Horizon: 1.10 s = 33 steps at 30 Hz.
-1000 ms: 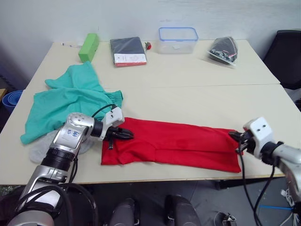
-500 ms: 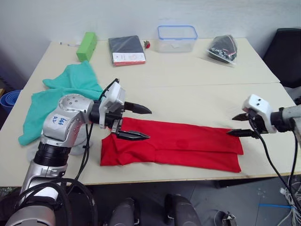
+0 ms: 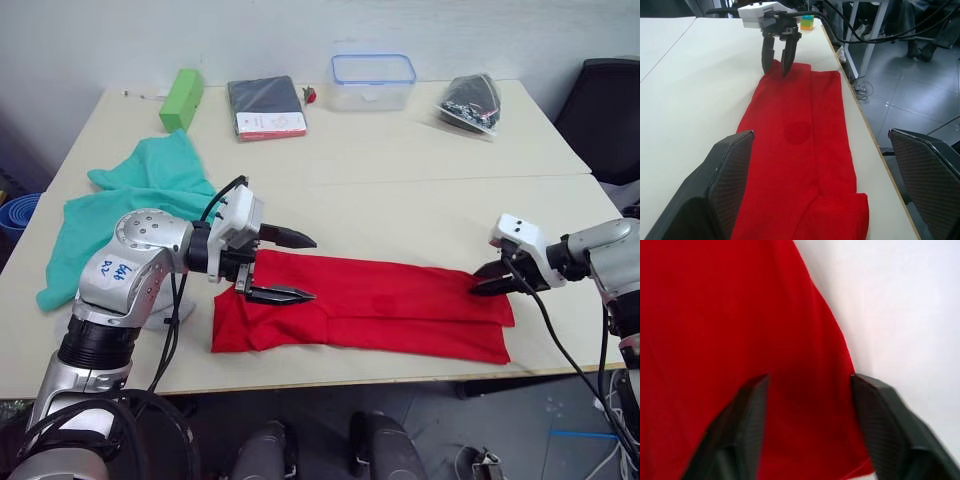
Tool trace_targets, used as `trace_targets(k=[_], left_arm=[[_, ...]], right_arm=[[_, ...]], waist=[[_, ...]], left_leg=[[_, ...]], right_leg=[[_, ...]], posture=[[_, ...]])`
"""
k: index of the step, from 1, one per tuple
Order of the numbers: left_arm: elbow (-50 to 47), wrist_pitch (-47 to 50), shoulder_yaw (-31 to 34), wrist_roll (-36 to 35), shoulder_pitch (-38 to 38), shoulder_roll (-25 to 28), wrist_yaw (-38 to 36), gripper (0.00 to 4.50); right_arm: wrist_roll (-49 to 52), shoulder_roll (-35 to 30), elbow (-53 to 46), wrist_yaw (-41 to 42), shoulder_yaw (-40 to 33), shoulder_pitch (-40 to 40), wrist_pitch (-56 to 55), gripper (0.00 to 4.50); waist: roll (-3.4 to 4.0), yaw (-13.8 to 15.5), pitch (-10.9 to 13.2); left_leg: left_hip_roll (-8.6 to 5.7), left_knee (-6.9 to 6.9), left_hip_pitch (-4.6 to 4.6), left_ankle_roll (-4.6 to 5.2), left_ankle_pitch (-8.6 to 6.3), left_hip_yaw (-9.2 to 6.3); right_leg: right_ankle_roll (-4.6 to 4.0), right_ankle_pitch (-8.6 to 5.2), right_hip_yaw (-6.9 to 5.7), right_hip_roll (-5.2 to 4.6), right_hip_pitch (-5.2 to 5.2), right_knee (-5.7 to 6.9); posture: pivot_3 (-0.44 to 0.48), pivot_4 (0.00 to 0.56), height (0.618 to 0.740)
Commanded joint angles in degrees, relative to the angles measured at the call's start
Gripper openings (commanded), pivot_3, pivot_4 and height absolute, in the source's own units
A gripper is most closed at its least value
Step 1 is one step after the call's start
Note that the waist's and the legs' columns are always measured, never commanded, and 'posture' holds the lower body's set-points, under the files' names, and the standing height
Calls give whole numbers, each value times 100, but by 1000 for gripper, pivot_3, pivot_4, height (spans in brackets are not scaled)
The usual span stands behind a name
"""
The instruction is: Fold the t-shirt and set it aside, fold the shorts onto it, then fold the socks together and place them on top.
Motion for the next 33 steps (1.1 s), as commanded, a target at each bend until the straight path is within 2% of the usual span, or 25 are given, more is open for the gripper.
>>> trace_targets(k=[1,3,4,9,13,20,28,33], left_arm=[[-235,-65,135,-55,17,95,78,4500],[-270,-72,142,-53,44,135,98,4500],[-275,-82,140,-48,59,153,103,4500],[-232,-226,96,46,105,209,137,4500],[-180,-347,49,125,111,190,201,4500],[-241,-392,55,187,207,191,354,4500],[-318,-383,144,209,371,252,565,4500],[-227,-406,123,318,443,333,640,4500]], right_arm=[[-269,72,212,-267,38,-83,-341,1001],[-332,118,284,-324,41,-120,-481,245],[-362,149,324,-338,48,-160,-551,14],[-732,513,872,-610,201,-758,-1105,14],[-1193,994,1906,-800,476,-1613,-1730,14],[-1732,1852,3452,-1983,575,-2813,-2376,14],[-2139,2320,4135,-3220,494,-3243,-2752,14],[-2382,2334,4206,-3274,572,-3184,-3066,14]], waist=[[0,-2,0],[0,-3,0],[0,-6,0],[-1,-62,0],[0,-149,0],[5,-155,4],[7,-148,5],[14,-159,9]], left_leg=[[0,0,1,-2,0,0],[0,0,2,-2,0,0],[0,0,2,-2,0,0],[0,2,7,-3,1,7],[0,-4,10,-10,4,8],[2,-10,-1,-13,13,10],[0,-13,-9,-12,13,4],[2,-13,-8,-13,13,5]], right_leg=[[0,0,1,0,0,0],[0,0,1,0,1,1],[0,0,2,0,1,1],[-3,3,9,0,2,5],[-5,3,11,1,-2,14],[-11,0,11,7,-14,26],[-11,0,6,6,-14,28],[-10,0,6,9,-14,29]], posture=[[0,150,740],[0,150,740],[0,150,740],[0,150,740],[0,150,740],[0,150,740],[0,150,740],[0,150,740]])
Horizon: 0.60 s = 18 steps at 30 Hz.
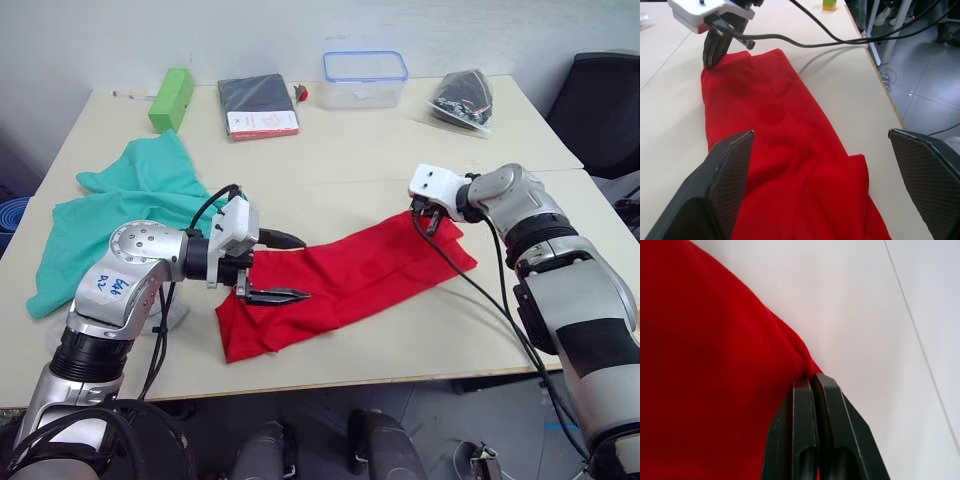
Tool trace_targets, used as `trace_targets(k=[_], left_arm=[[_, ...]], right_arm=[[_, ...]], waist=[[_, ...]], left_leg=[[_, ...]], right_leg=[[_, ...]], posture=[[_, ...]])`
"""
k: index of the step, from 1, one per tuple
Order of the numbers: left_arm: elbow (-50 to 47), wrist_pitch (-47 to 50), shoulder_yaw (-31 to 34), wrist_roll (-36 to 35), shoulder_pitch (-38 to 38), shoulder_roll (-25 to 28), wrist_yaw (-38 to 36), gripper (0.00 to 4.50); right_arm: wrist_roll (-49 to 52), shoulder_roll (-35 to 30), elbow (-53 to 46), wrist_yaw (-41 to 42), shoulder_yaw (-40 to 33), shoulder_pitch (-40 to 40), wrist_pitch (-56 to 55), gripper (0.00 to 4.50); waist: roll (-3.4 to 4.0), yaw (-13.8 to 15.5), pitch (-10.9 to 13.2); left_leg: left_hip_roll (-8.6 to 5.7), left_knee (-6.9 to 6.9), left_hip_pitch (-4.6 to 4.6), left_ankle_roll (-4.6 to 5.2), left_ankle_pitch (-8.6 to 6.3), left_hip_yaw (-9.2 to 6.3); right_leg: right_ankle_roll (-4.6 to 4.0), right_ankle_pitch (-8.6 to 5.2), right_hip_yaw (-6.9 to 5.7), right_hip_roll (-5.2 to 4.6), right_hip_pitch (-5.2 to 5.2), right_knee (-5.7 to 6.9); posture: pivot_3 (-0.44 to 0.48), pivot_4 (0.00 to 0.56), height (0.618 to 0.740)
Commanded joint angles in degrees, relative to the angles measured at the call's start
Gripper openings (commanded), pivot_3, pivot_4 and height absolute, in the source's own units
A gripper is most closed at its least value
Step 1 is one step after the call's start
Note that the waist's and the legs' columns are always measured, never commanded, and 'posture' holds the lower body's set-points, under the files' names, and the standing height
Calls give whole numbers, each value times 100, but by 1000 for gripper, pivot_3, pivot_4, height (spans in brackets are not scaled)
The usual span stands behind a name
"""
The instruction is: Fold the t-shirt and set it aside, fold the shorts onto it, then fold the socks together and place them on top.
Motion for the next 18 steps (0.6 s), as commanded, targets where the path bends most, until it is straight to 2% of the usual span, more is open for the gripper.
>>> trace_targets(k=[1,3,6,10,12,14,15,18], left_arm=[[-1,-31,113,84,67,171,18,4500],[196,-54,62,175,46,246,-38,4500],[516,-151,-18,302,-42,319,-166,4500],[1694,-382,-337,601,-629,384,-762,4500],[2294,-619,-489,789,-970,313,-993,4500],[2989,-953,-633,1043,-1343,175,-1139,4500],[3359,-1142,-709,1181,-1530,94,-1201,4500],[4395,-1638,-860,1545,-2047,-178,-1308,4500]], right_arm=[[-30,-76,-30,49,-79,-130,-133,204],[66,-113,-70,141,-203,-138,-170,599],[196,-200,-180,223,-363,-139,-308,1600],[515,-812,-1016,816,-625,425,-823,2923],[757,-1147,-1866,1102,-812,964,-759,3647],[1050,-1497,-3120,1276,-1091,1740,-398,4331],[1222,-1651,-3865,1325,-1275,2207,-57,4472],[1724,-1879,-6083,1185,-2025,3657,1523,4472]], waist=[[3,-1,2],[4,-2,3],[10,-9,6],[14,36,9],[14,91,9],[14,165,9],[14,171,10],[14,209,10]], left_leg=[[0,0,0,0,0,0],[0,0,1,0,1,1],[1,0,2,0,4,4],[-1,0,1,1,8,4],[-3,1,0,2,8,0],[-4,1,1,5,6,4],[-4,1,-2,6,5,3],[-4,3,-8,9,1,1]], right_leg=[[0,0,0,1,0,0],[0,0,1,2,0,0],[0,0,2,5,0,1],[1,0,-2,16,0,2],[4,2,-5,32,2,-2],[8,4,-2,34,3,-2],[8,4,-4,36,3,-7],[9,5,-12,37,0,-7]], posture=[[0,150,740],[0,150,740],[0,150,740],[0,150,740],[0,150,740],[0,150,740],[0,150,740],[0,150,740]])
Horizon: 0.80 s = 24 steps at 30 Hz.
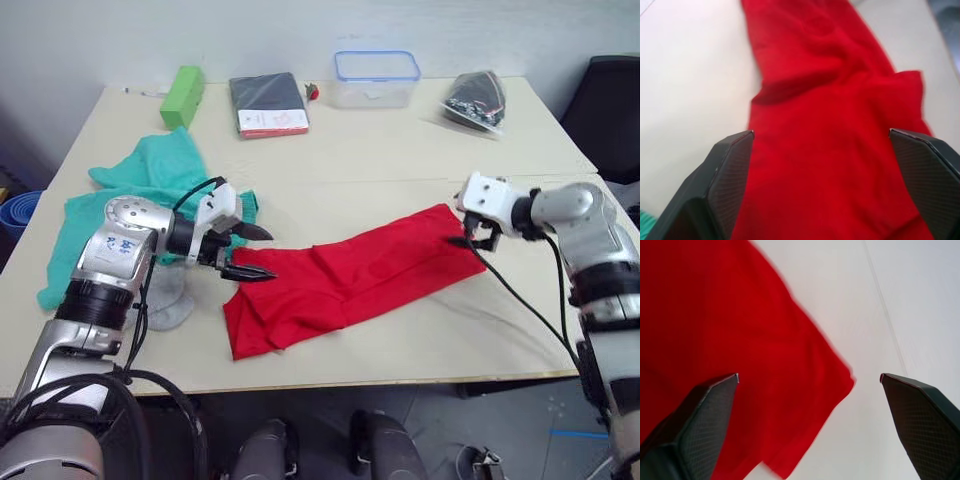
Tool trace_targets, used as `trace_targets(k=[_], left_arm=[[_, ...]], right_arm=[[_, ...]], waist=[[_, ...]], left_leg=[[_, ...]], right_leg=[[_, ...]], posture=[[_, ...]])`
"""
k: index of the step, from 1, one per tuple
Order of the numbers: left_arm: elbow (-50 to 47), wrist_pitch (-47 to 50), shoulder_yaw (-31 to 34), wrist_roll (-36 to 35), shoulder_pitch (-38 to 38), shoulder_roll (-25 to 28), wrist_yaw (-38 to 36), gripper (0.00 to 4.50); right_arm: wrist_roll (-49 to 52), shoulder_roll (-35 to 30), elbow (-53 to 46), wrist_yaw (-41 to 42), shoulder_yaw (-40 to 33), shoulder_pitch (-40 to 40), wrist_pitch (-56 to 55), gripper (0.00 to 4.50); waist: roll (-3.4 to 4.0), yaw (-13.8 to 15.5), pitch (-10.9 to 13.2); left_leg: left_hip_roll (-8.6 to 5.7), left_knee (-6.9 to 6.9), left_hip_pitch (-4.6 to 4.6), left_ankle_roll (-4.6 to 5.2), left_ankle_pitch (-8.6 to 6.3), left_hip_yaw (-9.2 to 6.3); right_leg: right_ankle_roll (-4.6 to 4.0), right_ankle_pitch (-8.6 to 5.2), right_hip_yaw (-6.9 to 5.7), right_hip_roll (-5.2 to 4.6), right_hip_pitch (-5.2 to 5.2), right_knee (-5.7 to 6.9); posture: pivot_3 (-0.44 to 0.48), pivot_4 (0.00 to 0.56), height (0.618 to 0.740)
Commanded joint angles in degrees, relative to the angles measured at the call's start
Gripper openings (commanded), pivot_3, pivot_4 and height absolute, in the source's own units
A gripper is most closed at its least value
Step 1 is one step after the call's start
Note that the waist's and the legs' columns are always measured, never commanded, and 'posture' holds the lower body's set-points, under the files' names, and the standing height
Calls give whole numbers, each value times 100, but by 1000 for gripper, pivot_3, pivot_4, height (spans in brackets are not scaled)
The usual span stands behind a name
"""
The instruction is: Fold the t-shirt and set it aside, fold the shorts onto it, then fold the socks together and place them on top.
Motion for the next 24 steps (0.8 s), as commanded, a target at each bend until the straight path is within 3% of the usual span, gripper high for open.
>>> trace_targets(k=[1,5,9,11,16,21,24], left_arm=[[918,-597,-111,371,-464,-211,-194,4500],[1856,-1066,-151,671,-898,-500,-324,4500],[2396,-1408,-192,902,-1087,-647,-538,4500],[2569,-1538,-194,1008,-1145,-703,-572,4500],[3086,-1817,-183,1315,-1342,-814,-396,4500],[3398,-1937,-148,1494,-1427,-903,-349,4500],[3503,-1999,-133,1573,-1425,-958,-278,3908]], right_arm=[[721,-130,-2436,-198,-980,1099,2010,4472],[1562,481,-4828,-879,-2320,2250,5502,4472],[1920,1514,-6182,-1558,-3317,2377,8277,4472],[1988,1988,-6567,-1805,-3608,2316,9132,4472],[2101,3233,-6508,-2691,-4267,2142,9397,4472],[2304,4037,-6181,-3488,-4783,1870,9397,4472],[2496,4310,-5869,-3880,-5049,1632,9397,4500]], waist=[[0,0,0],[-2,-52,2],[-5,-55,2],[-8,-35,0],[-8,-25,0],[-8,-36,0],[-12,-50,-2]], left_leg=[[1,4,-2,0,0,-2],[6,13,-19,3,0,2],[7,26,-22,4,0,1],[8,26,-44,6,4,-6],[-3,40,-79,15,5,-7],[-15,41,-82,27,0,-3],[-17,52,-82,36,-3,-1]], right_leg=[[0,0,-3,2,-1,0],[0,1,-22,-24,-19,7],[-9,5,-27,-38,-37,10],[-20,12,-26,-40,-59,18],[-21,15,-40,-44,-88,30],[-17,17,-49,-31,-89,58],[-8,22,-47,-29,-85,57]], posture=[[0,150,740],[0,150,740],[0,150,740],[0,150,740],[0,150,740],[0,150,740],[0,150,740]])
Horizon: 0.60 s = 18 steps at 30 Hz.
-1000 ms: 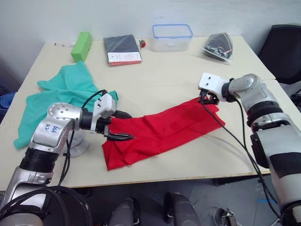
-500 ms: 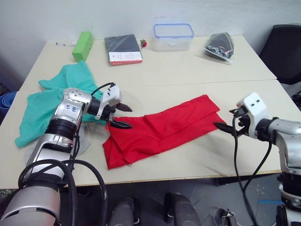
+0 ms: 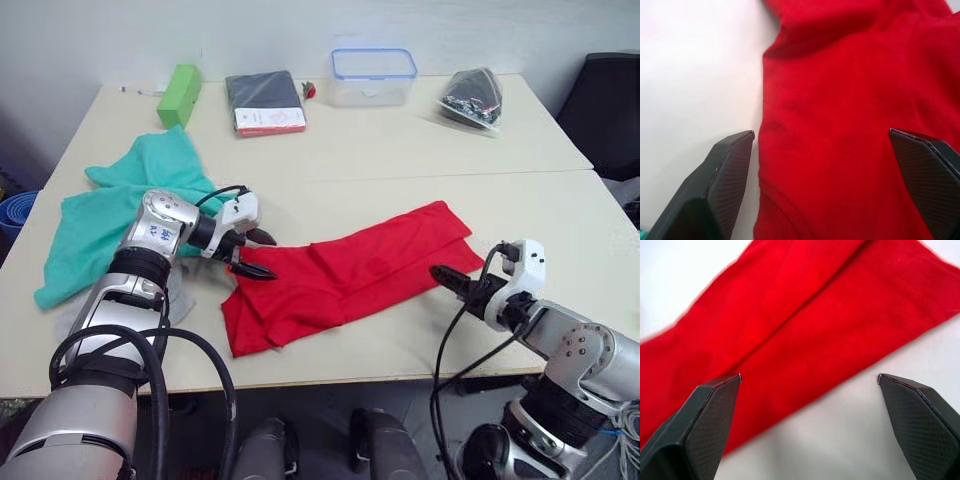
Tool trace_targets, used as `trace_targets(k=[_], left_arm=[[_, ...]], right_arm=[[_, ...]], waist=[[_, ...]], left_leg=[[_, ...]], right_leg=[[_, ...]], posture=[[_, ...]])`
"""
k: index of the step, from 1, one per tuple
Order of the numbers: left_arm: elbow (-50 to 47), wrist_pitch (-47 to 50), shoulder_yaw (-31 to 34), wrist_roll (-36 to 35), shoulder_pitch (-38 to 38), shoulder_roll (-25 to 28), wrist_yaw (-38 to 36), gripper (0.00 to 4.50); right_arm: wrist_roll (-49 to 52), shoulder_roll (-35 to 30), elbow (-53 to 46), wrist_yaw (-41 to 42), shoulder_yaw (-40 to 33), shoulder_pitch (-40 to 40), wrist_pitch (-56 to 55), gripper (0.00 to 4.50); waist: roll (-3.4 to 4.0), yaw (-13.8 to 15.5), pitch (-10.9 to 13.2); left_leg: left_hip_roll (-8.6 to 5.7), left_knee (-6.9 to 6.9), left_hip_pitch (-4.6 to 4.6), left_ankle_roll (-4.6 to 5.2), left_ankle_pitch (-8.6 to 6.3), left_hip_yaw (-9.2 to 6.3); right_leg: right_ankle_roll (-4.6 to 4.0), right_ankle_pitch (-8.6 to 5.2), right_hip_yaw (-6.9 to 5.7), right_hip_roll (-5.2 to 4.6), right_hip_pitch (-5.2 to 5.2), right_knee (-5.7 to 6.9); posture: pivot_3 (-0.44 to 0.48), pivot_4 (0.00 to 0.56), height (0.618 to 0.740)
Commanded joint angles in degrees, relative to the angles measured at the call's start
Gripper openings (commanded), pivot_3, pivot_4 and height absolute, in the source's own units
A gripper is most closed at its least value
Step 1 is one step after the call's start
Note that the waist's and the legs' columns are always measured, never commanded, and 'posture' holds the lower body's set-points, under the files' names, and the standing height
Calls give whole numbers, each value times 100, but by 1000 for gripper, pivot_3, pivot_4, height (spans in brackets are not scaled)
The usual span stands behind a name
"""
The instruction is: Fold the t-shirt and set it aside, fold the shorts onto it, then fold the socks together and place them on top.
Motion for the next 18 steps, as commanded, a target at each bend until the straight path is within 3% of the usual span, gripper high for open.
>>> trace_targets(k=[1,6,12,18], left_arm=[[104,-117,92,109,-117,-38,93,3604],[185,-152,131,191,-111,-63,141,2024],[129,-134,163,245,-44,-3,85,57],[-504,182,248,87,355,98,-295,0]], right_arm=[[259,241,346,-504,-352,-238,29,4500],[461,366,836,-959,-612,-547,29,4500],[668,267,1207,-1311,-800,-705,29,2434],[794,-58,1720,-1378,-722,-998,29,317]], waist=[[-8,-10,-4],[-24,-45,-14],[-30,-72,-18],[-29,-170,-18]], left_leg=[[1,3,0,1,0,0],[8,7,3,1,-1,0],[10,7,4,0,-1,0],[13,-2,4,-3,0,6]], right_leg=[[1,1,1,0,1,0],[2,1,6,-1,4,1],[1,1,7,-4,5,1],[1,1,12,-7,2,0]], posture=[[0,150,740],[0,150,740],[0,150,740],[0,150,740]])
